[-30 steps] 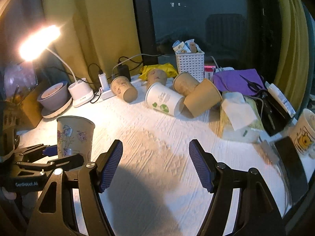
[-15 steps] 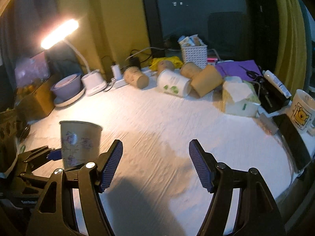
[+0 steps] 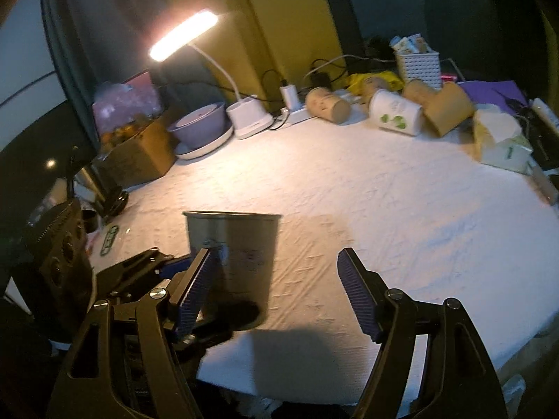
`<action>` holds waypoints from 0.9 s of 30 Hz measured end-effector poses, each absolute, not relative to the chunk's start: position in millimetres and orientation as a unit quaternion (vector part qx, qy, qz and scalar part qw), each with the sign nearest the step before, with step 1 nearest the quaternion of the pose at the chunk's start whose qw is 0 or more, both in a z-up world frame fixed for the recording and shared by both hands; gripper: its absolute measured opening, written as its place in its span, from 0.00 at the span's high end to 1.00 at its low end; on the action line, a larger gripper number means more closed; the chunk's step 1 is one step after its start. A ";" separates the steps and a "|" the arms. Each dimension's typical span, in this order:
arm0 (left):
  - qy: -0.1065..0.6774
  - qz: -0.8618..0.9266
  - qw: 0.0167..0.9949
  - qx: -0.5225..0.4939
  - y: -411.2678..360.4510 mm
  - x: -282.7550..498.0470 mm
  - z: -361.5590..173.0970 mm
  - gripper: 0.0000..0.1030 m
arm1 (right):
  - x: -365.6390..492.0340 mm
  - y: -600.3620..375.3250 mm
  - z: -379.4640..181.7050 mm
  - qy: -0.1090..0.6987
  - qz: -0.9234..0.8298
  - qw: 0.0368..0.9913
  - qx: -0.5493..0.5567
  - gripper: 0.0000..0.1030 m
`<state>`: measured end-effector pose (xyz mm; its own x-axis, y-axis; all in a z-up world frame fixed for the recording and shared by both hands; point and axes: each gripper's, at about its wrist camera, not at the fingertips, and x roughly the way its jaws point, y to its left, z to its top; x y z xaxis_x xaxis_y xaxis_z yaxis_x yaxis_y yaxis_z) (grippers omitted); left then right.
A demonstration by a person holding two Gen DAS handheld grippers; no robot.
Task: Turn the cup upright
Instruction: 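Grasp the cup with the right tool while the left tool releases it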
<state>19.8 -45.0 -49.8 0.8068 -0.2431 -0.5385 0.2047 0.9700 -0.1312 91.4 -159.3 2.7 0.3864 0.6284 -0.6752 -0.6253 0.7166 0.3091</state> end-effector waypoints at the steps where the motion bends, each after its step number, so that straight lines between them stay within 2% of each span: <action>1: 0.283 -0.122 0.951 -0.029 -46.4 18.2 -49.2 0.35 | 91.0 -156.0 2.5 0.409 0.385 0.827 0.003 0.27; 15: 0.243 -0.159 0.957 -0.001 -53.6 -2.1 -42.3 0.35 | 99.6 -136.4 0.3 0.439 0.435 0.786 0.030 0.27; 17: 0.243 -0.158 0.957 -0.002 -53.3 -3.2 -41.8 0.35 | 100.9 -136.1 -0.7 0.441 0.440 0.781 0.037 0.31; 27: 0.278 -0.156 0.948 -0.018 -48.7 3.9 -47.2 0.34 | 107.4 -134.5 0.3 0.438 0.434 0.786 0.043 0.33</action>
<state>3.9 -48.7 -47.2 0.7963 -0.3064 -0.5215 0.2862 0.9504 -0.1215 107.4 -134.5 0.3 0.2391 0.7205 -0.6510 -0.6454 0.6188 0.4478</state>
